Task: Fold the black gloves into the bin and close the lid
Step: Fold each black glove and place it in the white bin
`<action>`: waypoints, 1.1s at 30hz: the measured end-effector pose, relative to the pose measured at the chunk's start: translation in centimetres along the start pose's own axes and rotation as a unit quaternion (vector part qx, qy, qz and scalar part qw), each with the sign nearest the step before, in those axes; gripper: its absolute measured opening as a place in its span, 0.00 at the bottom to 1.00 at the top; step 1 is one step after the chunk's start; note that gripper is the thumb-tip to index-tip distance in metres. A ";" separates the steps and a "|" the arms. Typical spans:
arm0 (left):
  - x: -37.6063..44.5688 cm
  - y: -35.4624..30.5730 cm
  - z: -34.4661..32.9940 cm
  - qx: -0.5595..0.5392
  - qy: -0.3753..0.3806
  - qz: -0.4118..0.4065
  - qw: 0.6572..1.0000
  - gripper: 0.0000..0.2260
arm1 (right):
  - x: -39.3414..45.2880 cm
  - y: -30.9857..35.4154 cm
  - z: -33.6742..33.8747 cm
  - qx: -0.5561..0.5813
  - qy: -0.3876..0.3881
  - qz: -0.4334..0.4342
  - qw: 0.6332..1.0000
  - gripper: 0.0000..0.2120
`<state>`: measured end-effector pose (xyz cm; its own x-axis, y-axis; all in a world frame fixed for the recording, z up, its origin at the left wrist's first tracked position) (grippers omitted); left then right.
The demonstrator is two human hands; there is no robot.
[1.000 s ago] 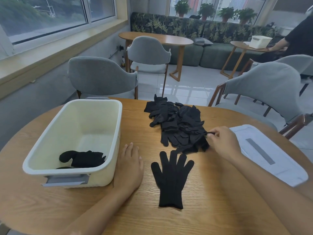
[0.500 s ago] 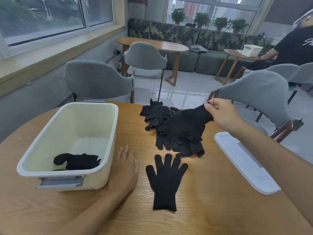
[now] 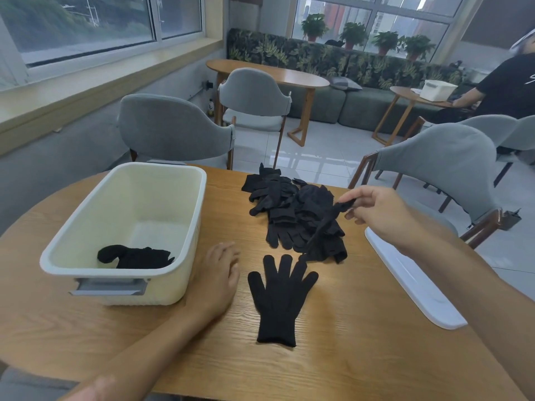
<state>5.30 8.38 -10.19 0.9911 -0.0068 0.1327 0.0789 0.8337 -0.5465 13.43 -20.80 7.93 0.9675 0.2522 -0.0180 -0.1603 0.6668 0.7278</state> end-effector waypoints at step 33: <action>-9.6 -6.5 -2.1 -0.015 0.087 -0.191 0.978 0.13 | -13.5 -5.7 -19.9 -0.182 -0.034 0.185 0.965 0.19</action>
<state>-4.52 1.86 -9.70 0.8920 -0.4102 0.1900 0.4468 0.7355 -0.5094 -2.66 -14.07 -9.58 0.8395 0.4814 0.2519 -0.5433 0.7453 0.3865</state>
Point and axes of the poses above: each hand's wrist, its own x-axis towards the middle knuckle, its own z-axis out of the back of the hand, y = z × x, the point moved 6 cm from there along x, towards the middle knuckle, and after that the axes turned 9 degrees about y, right-handed, at the moved point
